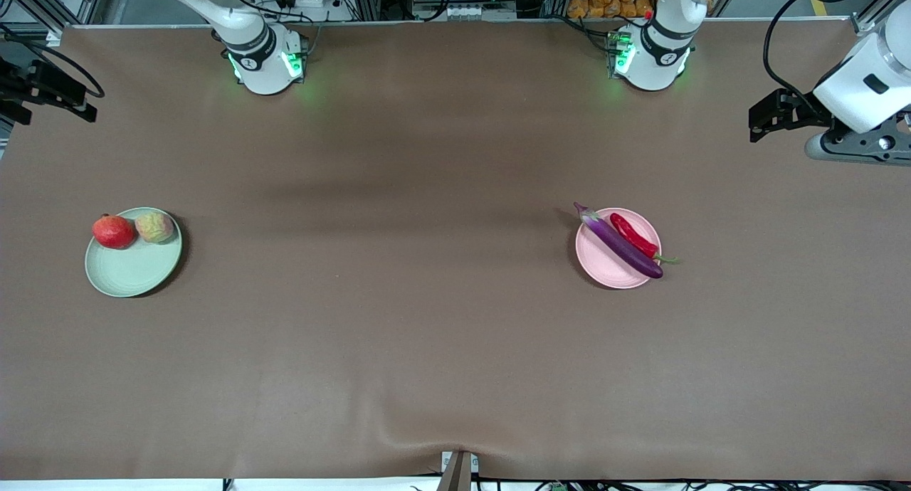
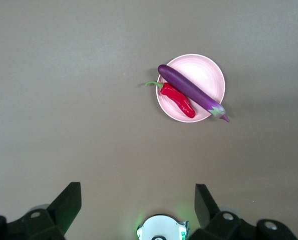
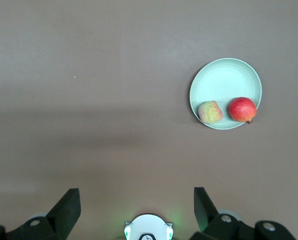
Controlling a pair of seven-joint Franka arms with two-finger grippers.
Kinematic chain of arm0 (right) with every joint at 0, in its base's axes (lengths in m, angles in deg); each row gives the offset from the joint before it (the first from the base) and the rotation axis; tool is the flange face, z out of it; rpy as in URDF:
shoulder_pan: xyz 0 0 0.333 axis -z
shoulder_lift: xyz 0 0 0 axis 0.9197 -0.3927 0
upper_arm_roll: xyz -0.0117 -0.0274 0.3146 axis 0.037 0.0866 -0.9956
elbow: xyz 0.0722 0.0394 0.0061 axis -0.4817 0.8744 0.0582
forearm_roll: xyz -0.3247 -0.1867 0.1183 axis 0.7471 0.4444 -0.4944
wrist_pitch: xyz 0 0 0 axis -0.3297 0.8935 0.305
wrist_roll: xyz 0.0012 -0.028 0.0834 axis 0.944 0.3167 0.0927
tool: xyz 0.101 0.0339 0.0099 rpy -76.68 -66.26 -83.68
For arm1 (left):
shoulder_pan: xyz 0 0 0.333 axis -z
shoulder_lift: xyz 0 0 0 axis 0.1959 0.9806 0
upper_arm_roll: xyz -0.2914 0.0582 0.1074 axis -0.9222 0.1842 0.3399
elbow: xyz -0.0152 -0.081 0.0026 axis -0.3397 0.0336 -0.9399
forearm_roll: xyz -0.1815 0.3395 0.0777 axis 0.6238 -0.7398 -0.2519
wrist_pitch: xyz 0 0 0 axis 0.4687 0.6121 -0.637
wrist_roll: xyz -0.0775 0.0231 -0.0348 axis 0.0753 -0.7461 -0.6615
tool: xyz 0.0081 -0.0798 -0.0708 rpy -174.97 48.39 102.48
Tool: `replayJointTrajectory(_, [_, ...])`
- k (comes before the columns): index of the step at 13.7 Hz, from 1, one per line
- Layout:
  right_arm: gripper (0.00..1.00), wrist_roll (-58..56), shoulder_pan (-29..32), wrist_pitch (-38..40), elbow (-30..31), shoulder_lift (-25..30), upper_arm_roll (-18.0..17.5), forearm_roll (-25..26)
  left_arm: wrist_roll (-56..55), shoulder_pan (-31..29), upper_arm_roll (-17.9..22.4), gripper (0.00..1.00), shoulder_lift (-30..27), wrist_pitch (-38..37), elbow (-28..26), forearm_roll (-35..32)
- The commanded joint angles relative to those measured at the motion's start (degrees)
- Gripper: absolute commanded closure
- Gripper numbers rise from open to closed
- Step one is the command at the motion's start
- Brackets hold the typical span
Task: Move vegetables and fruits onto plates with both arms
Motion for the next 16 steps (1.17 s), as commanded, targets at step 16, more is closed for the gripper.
replayJointTrajectory(16, [0.00,-0.44,1.49,-1.91,-0.98,-0.90,-1.07,-0.92,-1.51,-0.34,-0.19,0.00,-0.06,-0.78,0.84,0.70])
